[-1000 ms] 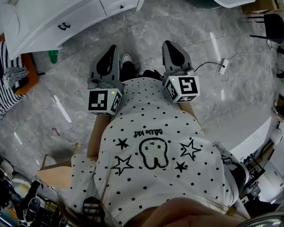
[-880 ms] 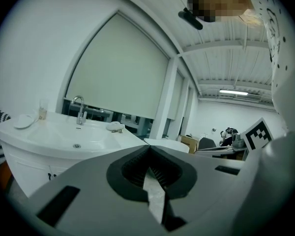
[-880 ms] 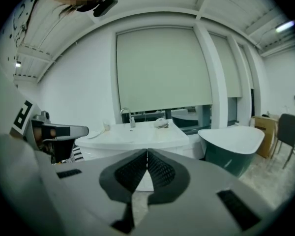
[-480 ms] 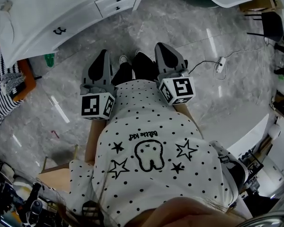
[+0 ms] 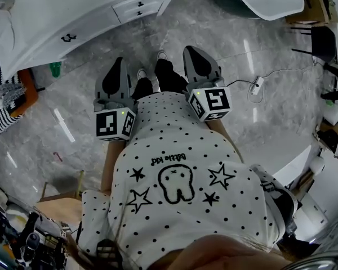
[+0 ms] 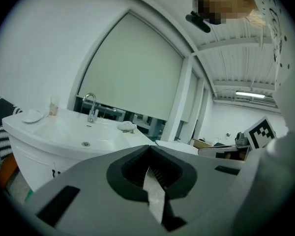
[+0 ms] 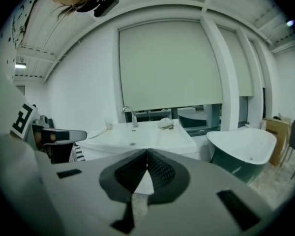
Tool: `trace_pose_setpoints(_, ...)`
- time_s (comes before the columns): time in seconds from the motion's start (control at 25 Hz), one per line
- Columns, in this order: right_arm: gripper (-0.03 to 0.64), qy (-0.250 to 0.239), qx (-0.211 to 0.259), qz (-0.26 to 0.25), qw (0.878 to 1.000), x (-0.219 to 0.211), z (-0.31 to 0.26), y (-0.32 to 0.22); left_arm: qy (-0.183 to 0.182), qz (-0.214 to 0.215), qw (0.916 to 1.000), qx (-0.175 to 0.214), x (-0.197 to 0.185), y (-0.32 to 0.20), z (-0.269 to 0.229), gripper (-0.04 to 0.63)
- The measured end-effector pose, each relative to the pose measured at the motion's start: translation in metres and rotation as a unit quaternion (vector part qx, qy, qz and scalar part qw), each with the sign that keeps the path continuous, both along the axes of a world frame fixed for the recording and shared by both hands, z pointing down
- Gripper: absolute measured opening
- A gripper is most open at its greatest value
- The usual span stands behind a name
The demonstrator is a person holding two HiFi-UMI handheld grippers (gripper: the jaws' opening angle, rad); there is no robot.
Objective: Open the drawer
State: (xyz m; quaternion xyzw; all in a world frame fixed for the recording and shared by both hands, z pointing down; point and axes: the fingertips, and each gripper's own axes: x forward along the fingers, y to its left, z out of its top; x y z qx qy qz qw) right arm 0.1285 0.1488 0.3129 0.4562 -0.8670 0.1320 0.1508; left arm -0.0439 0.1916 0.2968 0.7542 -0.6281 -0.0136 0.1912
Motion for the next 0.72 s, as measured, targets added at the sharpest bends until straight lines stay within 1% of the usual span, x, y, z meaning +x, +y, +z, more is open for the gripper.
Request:
trace_pose_setpoints(0.16,0.014,0.005,0.003,-0.023,1.000,0.000,0.001,-0.023,-0.001,-0.021,0.9998,0.003,0.003,-0.016,0.001,0.006)
trace_pose_setpoints(0.36,0.014,0.001,0.009,-0.038,0.999,0.006,-0.001,-0.050,-0.005,-0.043,0.9990,0.006,0.008,-0.035,-0.002,0.006)
trace_pose_setpoints(0.56,0.014,-0.007,0.015,-0.051,0.999,0.017,-0.006,-0.076,-0.007,-0.068,0.9975,0.014,0.017,-0.052,-0.008,0.006)
trace_pose_setpoints(0.72,0.014,-0.013,0.021,-0.057,0.998,0.030,-0.008,-0.092,-0.015,-0.077,0.9969,0.014,0.030,-0.065,-0.013,0.006)
